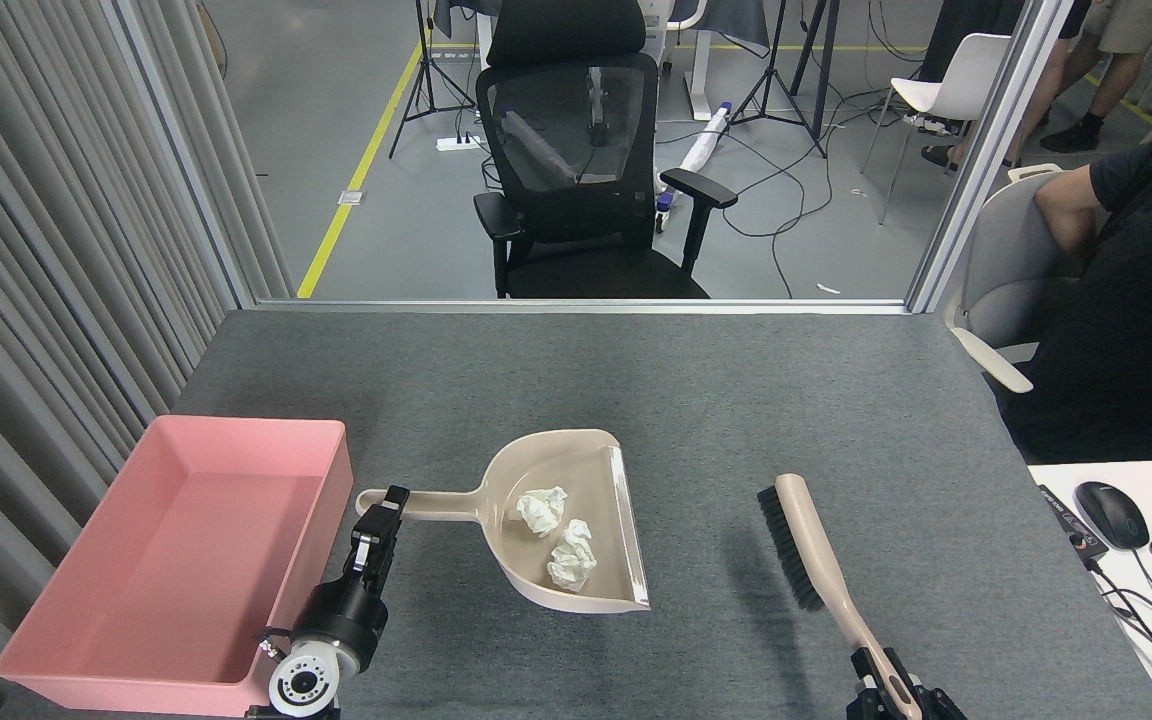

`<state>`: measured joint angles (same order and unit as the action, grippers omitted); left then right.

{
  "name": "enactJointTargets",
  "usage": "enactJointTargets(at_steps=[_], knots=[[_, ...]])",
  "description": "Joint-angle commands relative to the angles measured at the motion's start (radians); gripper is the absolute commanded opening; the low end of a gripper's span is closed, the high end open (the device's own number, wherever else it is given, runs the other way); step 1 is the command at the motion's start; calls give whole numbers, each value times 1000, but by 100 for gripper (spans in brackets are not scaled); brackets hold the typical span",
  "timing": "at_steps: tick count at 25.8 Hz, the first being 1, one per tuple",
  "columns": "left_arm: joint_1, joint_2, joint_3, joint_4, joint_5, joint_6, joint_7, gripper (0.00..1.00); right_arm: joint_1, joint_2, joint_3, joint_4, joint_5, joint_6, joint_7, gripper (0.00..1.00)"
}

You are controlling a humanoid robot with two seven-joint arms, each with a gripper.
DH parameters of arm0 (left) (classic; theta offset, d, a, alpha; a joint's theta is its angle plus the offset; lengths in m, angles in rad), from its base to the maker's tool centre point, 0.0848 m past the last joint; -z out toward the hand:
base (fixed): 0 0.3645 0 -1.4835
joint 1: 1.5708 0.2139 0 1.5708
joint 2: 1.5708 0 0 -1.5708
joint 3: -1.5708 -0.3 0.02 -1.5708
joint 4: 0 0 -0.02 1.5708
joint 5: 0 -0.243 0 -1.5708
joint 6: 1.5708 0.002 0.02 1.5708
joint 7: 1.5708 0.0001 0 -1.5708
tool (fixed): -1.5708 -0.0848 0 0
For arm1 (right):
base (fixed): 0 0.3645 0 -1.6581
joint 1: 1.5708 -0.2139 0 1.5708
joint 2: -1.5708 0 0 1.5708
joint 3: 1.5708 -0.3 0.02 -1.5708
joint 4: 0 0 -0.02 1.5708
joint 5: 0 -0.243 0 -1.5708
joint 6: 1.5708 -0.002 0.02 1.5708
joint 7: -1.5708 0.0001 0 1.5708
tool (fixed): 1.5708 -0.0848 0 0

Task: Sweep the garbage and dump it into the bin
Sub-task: 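Set the brush down and lift the dustpan toward the pink bin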

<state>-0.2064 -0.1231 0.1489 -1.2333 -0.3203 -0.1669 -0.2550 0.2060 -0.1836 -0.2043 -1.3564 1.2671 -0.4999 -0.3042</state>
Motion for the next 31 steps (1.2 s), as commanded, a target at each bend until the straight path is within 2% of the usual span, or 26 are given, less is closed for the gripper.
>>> enactJointTargets(at_steps=[1,2,3,5,8,10,13,16,20,22,31], knots=[[-13,6,0,-44,0,44,-23,17,1,1,-1,2,-6,6,4,6],[-18,8,0,-49,0,50,-27,17,0,1,-1,2,-9,17,4,30],[-22,8,0,-49,0,55,-29,17,0,1,-1,2,-11,31,4,44],[-30,11,1,-48,0,58,-32,17,-2,-1,-1,2,-12,40,4,52],[-28,28,3,-49,1,58,-32,17,-4,1,-4,2,-14,43,4,59],[-28,40,8,-54,4,60,-32,17,-4,6,-4,2,-14,43,4,72],[-28,69,9,-81,41,84,-41,17,-10,7,-6,2,-41,43,-1,77],[-30,125,14,-104,90,113,-41,17,-22,1,-6,2,-89,43,2,88],[-34,183,31,-104,136,119,-41,17,-36,-1,-18,0,-118,38,2,89],[-34,203,61,-103,149,126,-41,17,-46,1,-23,0,-118,35,2,96],[-21,330,103,-106,245,141,-47,17,-80,-1,-15,0,-115,41,5,97]])
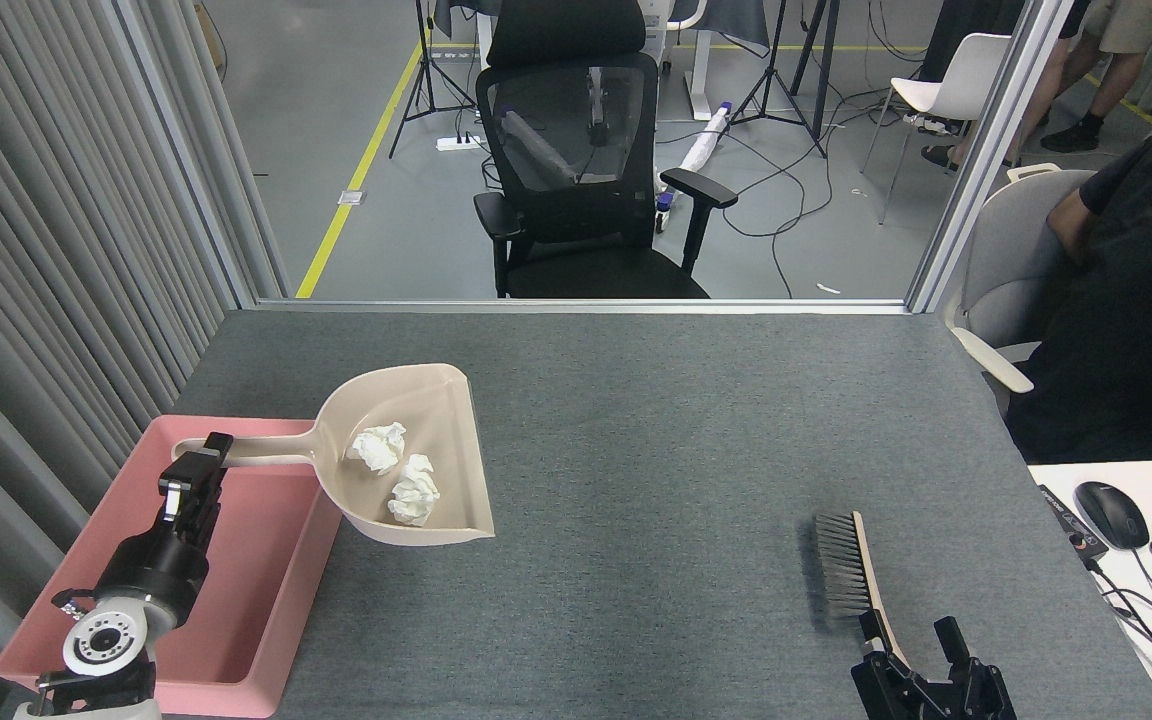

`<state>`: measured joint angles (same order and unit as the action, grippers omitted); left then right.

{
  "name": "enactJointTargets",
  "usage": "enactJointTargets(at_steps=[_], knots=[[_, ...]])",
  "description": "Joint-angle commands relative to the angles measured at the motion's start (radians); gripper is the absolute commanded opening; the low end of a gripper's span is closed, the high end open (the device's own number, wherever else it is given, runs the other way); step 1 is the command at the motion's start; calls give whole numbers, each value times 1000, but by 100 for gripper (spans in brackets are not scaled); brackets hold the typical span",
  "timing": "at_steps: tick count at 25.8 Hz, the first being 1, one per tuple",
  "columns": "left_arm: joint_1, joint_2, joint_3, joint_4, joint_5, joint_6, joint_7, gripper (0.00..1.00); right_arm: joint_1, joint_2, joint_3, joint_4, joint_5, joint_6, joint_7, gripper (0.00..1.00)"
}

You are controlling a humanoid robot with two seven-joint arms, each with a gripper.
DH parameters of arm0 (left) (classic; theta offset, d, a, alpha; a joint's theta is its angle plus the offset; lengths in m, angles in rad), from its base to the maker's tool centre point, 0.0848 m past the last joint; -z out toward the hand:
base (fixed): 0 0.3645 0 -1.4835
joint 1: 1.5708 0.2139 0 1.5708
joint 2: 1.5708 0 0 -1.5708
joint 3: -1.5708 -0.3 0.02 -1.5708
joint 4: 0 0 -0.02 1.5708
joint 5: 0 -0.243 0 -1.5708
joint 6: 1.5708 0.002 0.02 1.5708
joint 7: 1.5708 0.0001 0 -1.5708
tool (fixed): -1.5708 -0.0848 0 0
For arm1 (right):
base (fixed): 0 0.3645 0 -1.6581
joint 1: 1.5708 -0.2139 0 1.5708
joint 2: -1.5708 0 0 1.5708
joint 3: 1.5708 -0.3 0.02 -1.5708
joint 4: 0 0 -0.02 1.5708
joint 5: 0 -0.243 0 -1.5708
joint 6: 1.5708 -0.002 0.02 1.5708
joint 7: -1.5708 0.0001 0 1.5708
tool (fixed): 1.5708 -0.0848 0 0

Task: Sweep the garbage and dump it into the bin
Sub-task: 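Tilt the dustpan over the pink bin with the left gripper to dump paper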

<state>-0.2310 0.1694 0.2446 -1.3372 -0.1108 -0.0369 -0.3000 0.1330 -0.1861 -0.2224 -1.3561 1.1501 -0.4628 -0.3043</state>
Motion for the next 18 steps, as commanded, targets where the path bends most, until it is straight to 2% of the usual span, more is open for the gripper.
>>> enactJointTargets(at_steps=[1,11,18], knots=[[4,47,10,0,49,20,-5,17,-9,2,3,0,2,6,5,96],[5,176,65,19,112,28,-8,17,-41,11,14,2,3,6,7,96],[9,213,122,84,112,14,-8,17,-53,13,35,3,3,6,7,96]])
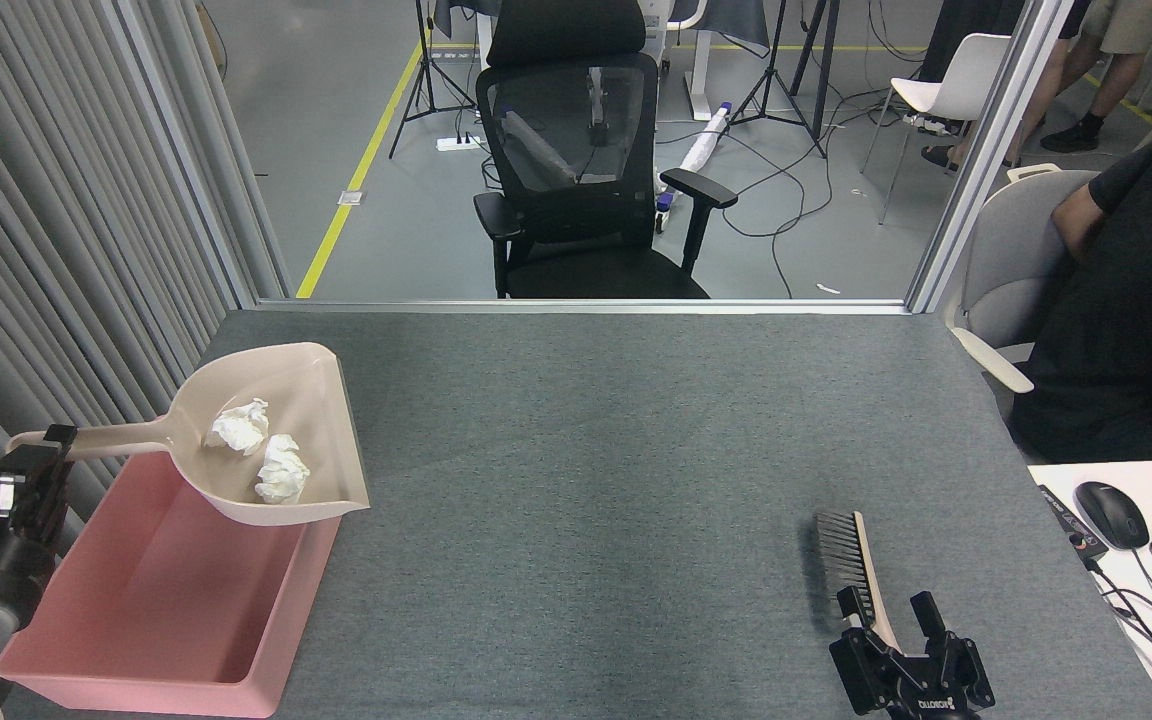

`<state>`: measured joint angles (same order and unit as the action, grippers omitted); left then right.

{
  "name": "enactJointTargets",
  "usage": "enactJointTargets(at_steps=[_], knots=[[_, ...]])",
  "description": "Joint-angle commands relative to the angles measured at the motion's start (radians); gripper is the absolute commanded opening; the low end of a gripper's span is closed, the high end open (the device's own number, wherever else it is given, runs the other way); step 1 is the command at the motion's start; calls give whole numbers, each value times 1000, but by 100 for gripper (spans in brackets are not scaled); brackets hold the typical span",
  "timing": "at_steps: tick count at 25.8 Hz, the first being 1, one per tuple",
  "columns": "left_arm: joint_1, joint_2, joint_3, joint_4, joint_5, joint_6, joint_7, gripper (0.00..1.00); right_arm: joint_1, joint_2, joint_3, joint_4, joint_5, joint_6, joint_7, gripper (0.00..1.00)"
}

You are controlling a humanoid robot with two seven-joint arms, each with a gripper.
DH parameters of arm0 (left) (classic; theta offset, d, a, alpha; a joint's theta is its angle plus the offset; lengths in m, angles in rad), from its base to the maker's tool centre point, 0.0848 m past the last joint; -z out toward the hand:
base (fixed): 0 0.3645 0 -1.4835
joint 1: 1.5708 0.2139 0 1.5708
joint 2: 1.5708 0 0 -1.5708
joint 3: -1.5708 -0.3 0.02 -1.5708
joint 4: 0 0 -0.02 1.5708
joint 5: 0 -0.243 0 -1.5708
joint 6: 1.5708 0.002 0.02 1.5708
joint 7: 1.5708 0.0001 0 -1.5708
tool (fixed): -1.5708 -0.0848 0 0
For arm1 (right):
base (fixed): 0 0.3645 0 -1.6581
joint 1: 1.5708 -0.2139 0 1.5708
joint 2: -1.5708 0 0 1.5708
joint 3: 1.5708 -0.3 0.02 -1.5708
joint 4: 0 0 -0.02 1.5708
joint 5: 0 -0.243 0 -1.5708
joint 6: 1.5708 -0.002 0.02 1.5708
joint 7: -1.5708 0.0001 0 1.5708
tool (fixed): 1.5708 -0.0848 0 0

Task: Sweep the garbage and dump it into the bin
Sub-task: 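Tilt the dustpan over the pink bin with the left gripper to dump paper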

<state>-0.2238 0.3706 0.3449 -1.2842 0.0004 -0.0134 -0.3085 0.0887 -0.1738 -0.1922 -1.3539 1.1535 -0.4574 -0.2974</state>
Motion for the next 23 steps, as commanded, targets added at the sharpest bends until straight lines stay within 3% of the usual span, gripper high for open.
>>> enactJointTargets(at_steps=[1,7,14,23], knots=[[1,16,32,39,1,-11,-1,18,-14,0,7,1,0,0,0,96],[-2,53,80,97,1,-22,0,18,-37,-1,22,10,0,0,0,96],[-5,113,106,240,1,-122,0,18,-64,0,39,33,2,0,0,96],[0,133,120,253,1,-174,0,18,-83,16,68,45,5,3,0,96]])
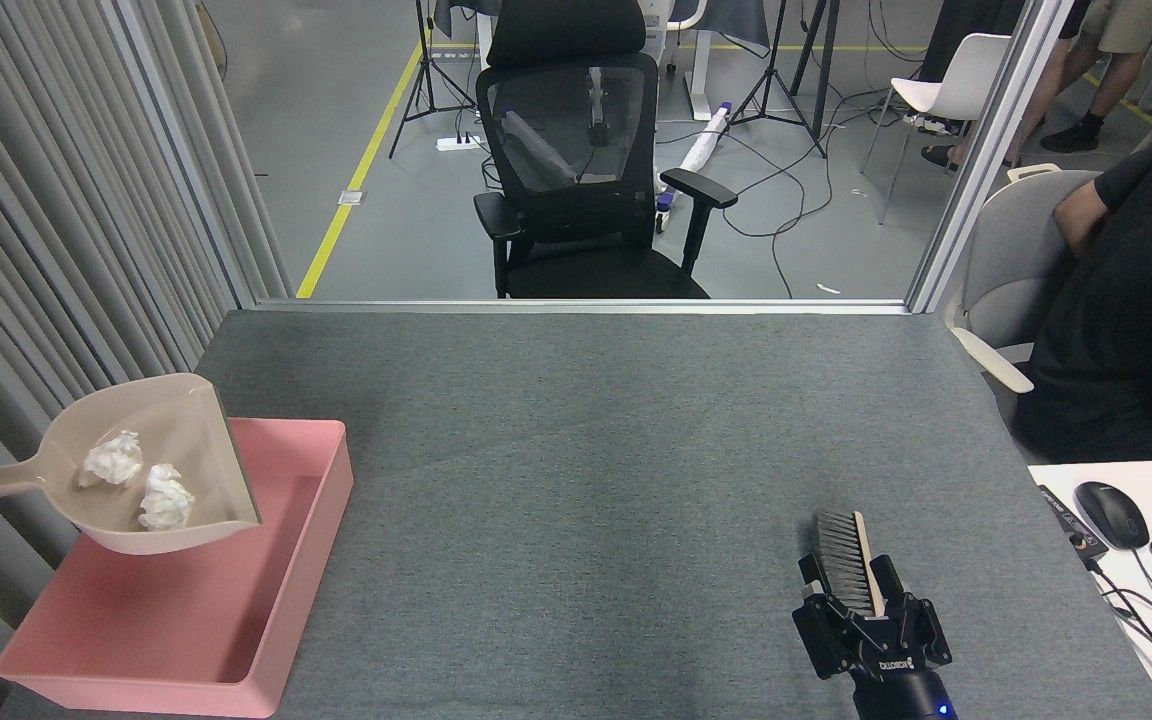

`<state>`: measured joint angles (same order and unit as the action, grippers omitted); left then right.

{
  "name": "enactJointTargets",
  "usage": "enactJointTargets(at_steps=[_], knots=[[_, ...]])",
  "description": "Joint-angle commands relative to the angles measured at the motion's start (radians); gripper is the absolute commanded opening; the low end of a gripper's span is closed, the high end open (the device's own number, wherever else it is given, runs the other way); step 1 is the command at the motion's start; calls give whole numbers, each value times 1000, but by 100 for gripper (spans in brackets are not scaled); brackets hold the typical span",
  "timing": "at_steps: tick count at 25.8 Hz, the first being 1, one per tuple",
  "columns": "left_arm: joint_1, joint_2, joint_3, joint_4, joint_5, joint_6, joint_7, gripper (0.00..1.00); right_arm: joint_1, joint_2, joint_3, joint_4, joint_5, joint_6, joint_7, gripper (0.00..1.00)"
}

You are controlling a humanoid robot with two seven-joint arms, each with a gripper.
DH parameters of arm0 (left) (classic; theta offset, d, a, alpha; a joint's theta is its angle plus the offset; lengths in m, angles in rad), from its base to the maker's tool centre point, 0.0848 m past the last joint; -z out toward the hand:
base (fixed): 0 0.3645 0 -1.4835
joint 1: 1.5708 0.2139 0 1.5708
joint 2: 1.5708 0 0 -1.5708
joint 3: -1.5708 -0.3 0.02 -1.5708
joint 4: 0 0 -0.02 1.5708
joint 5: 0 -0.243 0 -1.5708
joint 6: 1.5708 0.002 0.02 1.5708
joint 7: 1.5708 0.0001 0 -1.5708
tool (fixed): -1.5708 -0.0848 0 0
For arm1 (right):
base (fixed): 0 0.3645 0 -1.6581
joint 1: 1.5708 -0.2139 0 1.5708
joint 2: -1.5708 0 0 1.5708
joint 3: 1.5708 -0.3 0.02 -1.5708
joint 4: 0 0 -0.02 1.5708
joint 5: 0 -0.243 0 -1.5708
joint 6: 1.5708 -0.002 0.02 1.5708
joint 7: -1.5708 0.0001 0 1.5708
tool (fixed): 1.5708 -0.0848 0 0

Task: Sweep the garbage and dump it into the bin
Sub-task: 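Tilt the dustpan over the pink bin with the left gripper to dump paper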

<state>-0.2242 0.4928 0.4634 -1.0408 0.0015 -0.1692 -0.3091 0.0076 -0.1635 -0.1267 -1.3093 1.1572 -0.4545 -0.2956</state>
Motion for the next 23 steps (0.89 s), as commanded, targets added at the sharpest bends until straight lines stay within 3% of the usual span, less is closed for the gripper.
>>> enactJointTargets(at_steps=[1,11,17,23], knots=[[0,15,1,21,-2,-26,1,18,-1,5,1,1,1,0,-2,96],[-1,70,1,53,-29,-150,1,18,-1,5,1,-1,1,19,-2,96],[0,79,3,39,-183,-245,1,19,-1,5,1,-1,1,22,-2,96],[3,79,3,-42,-247,-263,-15,18,-1,5,-1,-1,1,23,-2,96]])
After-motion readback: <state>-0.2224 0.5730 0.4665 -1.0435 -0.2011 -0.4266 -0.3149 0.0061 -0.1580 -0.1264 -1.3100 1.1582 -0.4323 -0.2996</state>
